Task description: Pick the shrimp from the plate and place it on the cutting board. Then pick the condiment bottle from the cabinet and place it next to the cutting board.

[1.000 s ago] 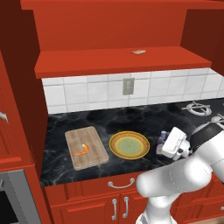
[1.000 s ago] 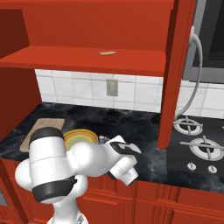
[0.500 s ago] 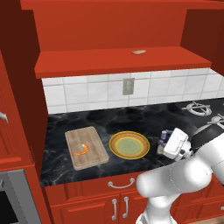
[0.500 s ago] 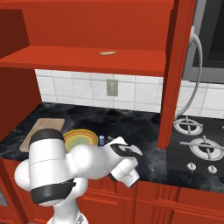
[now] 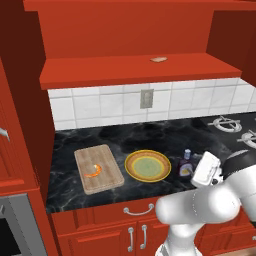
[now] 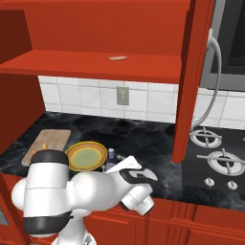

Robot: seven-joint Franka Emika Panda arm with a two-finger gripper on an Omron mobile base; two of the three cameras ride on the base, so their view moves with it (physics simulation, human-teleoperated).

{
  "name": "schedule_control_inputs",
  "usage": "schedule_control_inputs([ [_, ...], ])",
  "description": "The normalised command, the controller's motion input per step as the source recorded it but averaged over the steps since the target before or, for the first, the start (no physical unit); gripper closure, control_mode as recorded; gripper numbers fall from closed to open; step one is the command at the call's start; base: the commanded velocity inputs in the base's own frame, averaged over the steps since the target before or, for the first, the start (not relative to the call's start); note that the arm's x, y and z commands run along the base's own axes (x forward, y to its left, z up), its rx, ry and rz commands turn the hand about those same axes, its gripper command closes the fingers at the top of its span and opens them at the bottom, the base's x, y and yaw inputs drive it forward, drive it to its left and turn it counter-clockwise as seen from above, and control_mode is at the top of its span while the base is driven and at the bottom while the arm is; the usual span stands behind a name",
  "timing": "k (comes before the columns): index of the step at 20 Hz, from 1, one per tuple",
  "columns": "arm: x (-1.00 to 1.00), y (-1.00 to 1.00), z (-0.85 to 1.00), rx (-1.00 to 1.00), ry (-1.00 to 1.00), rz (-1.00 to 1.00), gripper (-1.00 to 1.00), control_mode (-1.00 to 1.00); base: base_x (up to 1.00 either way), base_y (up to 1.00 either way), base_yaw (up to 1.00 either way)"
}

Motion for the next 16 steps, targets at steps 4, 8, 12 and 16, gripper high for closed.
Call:
schedule_control_inputs([
  [4,-0.39,0.0,0.23,0.0,-0.04,0.0,-1.0,-1.0,0.0,0.0,0.0],
  [8,-0.39,0.0,0.38,0.0,-0.05,0.0,-1.0,-1.0,0.0,0.0,0.0],
  [12,-0.36,0.0,0.54,-0.13,-0.06,0.0,-1.0,-1.0,0.0,0.0,0.0],
  [16,-0.37,0.0,0.51,-0.21,-0.1,0.0,-1.0,-1.0,0.0,0.0,0.0],
])
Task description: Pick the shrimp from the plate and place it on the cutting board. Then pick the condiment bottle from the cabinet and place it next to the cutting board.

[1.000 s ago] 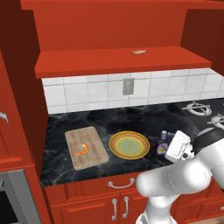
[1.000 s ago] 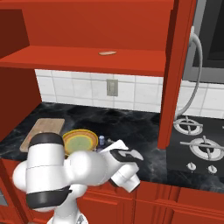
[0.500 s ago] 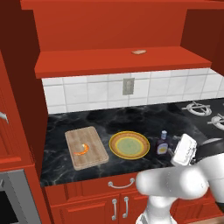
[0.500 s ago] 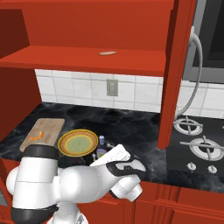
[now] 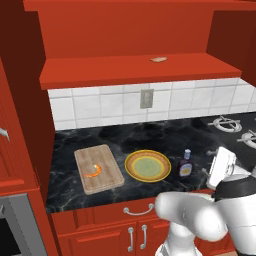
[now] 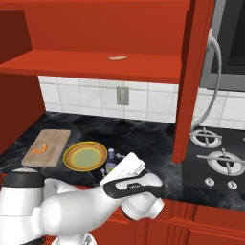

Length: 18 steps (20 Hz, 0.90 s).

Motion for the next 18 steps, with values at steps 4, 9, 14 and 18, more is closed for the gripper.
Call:
schedule_control_inputs([
  [4,-0.38,0.0,0.46,-0.23,-0.16,0.0,-1.0,-1.0,0.0,0.0,0.0],
  [9,-0.49,0.0,0.28,-0.23,-0.28,0.0,-1.0,-1.0,0.0,0.0,0.0],
  [14,-0.72,0.0,0.02,-0.19,-0.47,-0.01,-1.0,-1.0,0.0,0.0,0.0],
  [18,-0.74,0.0,0.18,-0.18,-0.48,-0.04,-1.0,-1.0,0.0,0.0,0.0],
])
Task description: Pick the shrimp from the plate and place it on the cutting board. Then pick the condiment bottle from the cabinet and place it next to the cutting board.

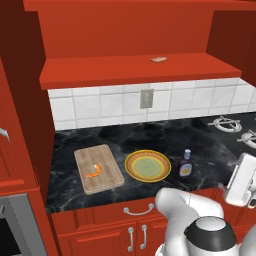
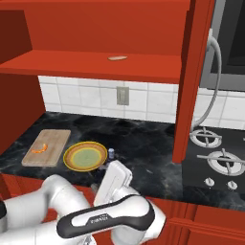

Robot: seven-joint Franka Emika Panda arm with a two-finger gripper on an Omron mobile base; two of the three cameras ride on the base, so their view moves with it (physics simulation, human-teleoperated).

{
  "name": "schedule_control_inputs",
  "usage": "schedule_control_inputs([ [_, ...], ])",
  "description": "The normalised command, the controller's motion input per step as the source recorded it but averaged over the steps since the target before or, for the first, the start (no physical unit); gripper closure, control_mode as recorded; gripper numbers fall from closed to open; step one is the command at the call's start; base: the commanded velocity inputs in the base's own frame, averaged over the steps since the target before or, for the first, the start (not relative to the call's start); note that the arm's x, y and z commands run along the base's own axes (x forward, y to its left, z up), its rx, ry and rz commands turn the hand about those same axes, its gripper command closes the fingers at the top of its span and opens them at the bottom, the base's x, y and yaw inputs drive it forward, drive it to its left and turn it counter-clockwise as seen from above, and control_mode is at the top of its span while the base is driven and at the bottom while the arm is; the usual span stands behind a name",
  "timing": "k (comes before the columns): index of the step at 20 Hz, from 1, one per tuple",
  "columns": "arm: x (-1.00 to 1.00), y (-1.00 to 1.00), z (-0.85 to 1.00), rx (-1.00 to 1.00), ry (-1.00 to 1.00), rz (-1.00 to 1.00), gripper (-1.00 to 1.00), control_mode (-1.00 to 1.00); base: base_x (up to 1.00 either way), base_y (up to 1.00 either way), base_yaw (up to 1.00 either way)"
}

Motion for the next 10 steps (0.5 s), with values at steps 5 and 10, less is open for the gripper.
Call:
schedule_control_inputs([
  [5,-0.55,0.0,0.45,-0.2,-0.42,-0.06,-1.0,-1.0,0.0,0.0,0.0],
  [10,-0.48,0.0,0.54,-0.25,-0.44,-0.09,-1.0,-1.0,0.0,0.0,0.0],
])
